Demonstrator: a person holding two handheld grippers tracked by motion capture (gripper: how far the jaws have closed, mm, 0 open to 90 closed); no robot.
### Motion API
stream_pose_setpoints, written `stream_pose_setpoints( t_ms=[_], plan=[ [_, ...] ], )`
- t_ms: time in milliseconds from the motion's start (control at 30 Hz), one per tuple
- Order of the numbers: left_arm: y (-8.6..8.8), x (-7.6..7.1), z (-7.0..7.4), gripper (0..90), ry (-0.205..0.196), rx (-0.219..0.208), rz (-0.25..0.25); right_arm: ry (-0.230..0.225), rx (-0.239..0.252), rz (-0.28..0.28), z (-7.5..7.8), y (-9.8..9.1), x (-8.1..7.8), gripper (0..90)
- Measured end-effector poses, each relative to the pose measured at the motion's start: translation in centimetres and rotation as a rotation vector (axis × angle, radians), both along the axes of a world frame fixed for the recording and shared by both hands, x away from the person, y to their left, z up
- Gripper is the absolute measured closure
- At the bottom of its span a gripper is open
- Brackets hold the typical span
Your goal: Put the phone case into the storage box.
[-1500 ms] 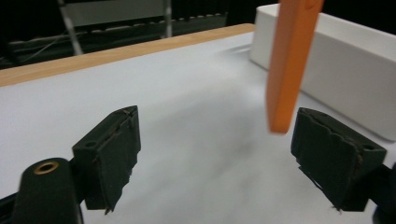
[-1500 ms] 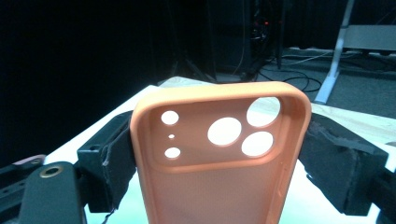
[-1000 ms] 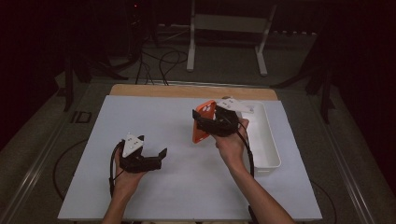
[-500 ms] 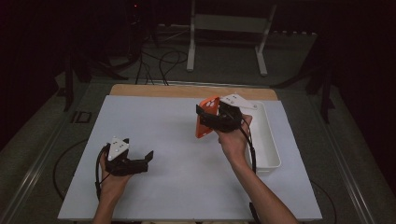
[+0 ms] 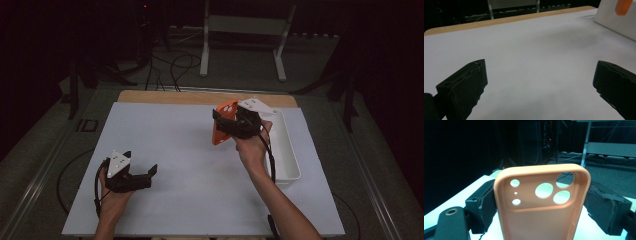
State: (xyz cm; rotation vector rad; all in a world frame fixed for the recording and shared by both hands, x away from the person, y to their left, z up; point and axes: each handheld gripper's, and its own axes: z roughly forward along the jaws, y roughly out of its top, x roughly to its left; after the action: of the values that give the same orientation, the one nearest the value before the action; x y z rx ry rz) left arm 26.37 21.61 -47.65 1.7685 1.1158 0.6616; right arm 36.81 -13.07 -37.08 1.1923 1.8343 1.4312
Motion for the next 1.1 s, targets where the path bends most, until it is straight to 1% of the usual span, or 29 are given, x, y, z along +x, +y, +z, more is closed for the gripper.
stream_pose_setpoints(
  t_ms=[100,400,700,1000,1100],
  plan=[
    [0.1,-0.1,-0.2,0.0,-0.005,-0.002,-0.001,-0.001,-0.003,-0.006,0.0,-0.1,0.1,16.5],
    [0.2,-0.3,-0.6,0.0,-0.002,0.009,0.002,-0.011,-0.005,-0.019,0.3,-0.6,0.4,16.5],
    [0.5,-0.3,-0.9,0.0,0.001,0.001,0.013,-0.015,-0.001,-0.035,0.6,-1.1,0.8,16.5],
    [0.5,-0.4,-0.9,0.0,0.004,0.008,0.018,-0.009,-0.002,-0.051,0.7,-1.4,1.4,16.5],
    [0.5,-0.4,-1.0,0.0,0.002,0.009,0.018,-0.016,-0.005,-0.055,0.8,-1.5,1.6,16.5]
  ],
)
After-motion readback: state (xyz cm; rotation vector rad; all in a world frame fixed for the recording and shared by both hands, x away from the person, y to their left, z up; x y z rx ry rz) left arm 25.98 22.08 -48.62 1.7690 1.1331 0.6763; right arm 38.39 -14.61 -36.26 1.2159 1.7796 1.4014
